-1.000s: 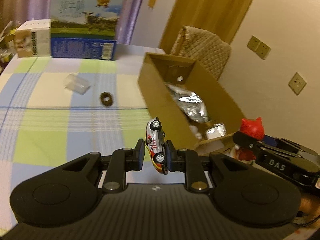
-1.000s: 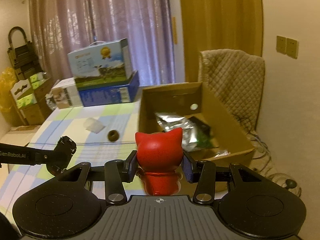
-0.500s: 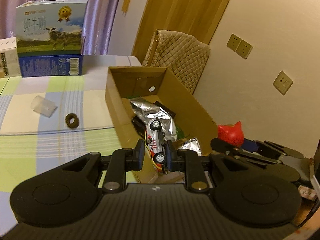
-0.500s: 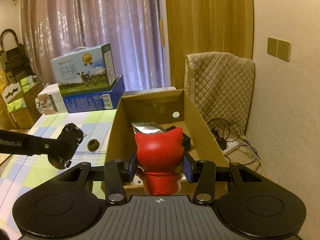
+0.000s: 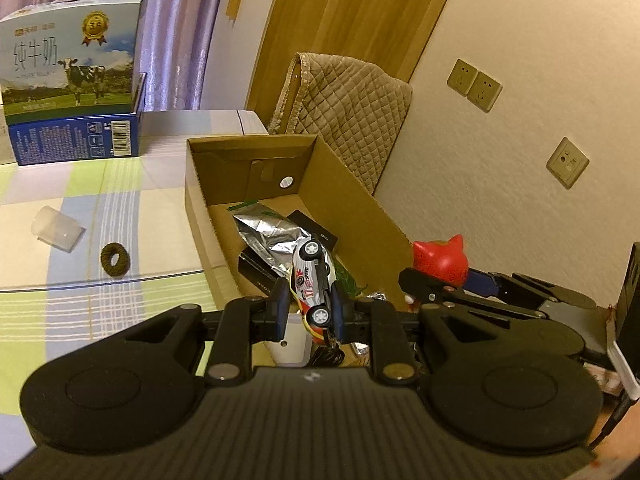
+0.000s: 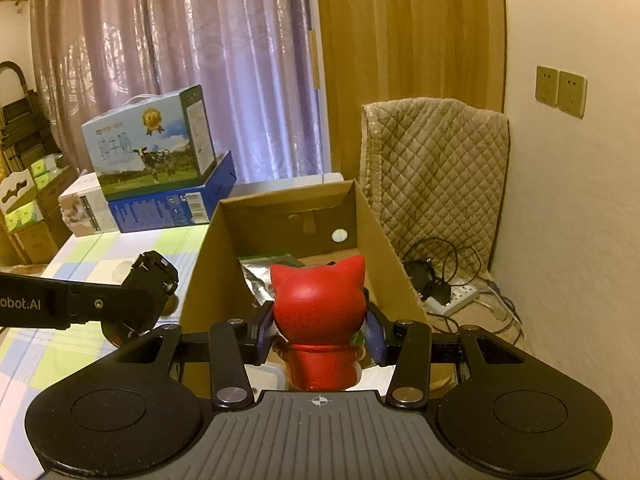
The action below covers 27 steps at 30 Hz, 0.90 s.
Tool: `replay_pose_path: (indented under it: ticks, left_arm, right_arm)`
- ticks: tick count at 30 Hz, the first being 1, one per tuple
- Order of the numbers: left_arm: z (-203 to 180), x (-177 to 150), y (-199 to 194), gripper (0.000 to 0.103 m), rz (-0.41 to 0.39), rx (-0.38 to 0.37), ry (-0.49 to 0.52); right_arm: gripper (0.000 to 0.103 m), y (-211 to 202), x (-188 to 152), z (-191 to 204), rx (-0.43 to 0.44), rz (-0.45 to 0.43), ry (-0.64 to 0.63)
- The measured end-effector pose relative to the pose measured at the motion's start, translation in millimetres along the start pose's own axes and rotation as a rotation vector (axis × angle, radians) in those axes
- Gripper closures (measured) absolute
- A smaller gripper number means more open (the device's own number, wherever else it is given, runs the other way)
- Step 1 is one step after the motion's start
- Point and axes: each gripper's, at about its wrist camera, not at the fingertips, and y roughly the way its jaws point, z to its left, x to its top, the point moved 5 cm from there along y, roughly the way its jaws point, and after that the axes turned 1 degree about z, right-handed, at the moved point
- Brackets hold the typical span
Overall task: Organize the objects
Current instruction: 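Open the left tool to drop the car into the box while the right tool lowers the figurine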
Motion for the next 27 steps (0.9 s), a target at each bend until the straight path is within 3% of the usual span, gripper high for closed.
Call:
replay_pose_path:
  ticks: [24, 27]
  left_arm:
    - [0, 9, 44, 0.085, 0.036, -0.005, -0.024]
    - [1, 10, 47, 0.069, 0.038, 0.008, -0.028]
  right_arm:
    - [0.06, 22, 3, -23, -0.012, 0.02, 0.023]
    - [0.06, 22, 2, -24, -0.012, 0.021, 0.026]
